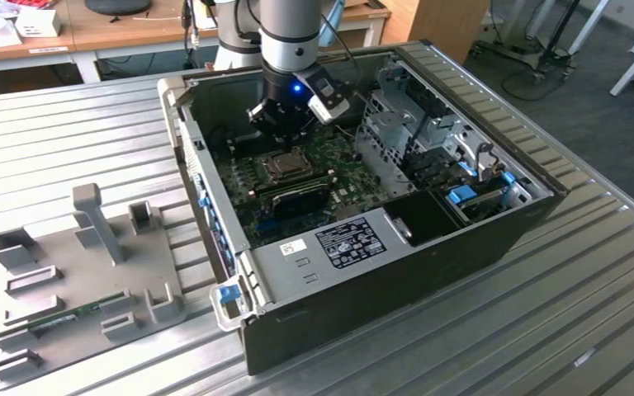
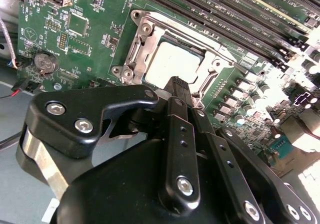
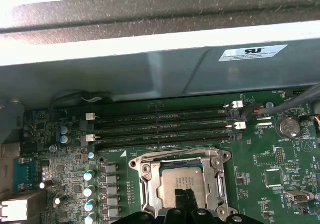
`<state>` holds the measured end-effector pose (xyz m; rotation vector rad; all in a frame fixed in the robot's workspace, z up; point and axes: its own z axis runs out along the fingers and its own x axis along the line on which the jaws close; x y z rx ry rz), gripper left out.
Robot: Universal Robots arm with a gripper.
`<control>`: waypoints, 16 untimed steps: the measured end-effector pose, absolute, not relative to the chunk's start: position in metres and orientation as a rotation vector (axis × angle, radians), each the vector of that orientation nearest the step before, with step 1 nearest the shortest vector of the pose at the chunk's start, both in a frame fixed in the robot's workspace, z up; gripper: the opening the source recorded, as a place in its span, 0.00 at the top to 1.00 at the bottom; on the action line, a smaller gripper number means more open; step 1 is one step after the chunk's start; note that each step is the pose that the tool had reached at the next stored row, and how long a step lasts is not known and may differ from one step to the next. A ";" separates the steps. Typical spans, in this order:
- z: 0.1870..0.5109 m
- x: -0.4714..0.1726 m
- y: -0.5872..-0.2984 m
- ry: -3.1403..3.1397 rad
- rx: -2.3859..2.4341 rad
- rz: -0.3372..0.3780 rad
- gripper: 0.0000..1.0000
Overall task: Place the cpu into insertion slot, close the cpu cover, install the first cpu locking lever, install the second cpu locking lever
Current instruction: 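Install the second cpu locking lever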
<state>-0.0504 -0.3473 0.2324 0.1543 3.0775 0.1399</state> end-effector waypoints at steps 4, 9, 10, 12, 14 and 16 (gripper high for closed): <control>0.233 -0.050 -0.347 3.077 0.154 0.140 0.90; 0.234 -0.050 -0.348 3.078 0.154 0.140 0.90; 0.233 -0.050 -0.348 3.077 0.154 0.140 0.90; 0.233 -0.050 -0.348 3.077 0.154 0.140 0.90; 0.233 -0.050 -0.349 3.077 0.154 0.140 0.90; 0.233 -0.050 -0.350 3.077 0.154 0.140 0.90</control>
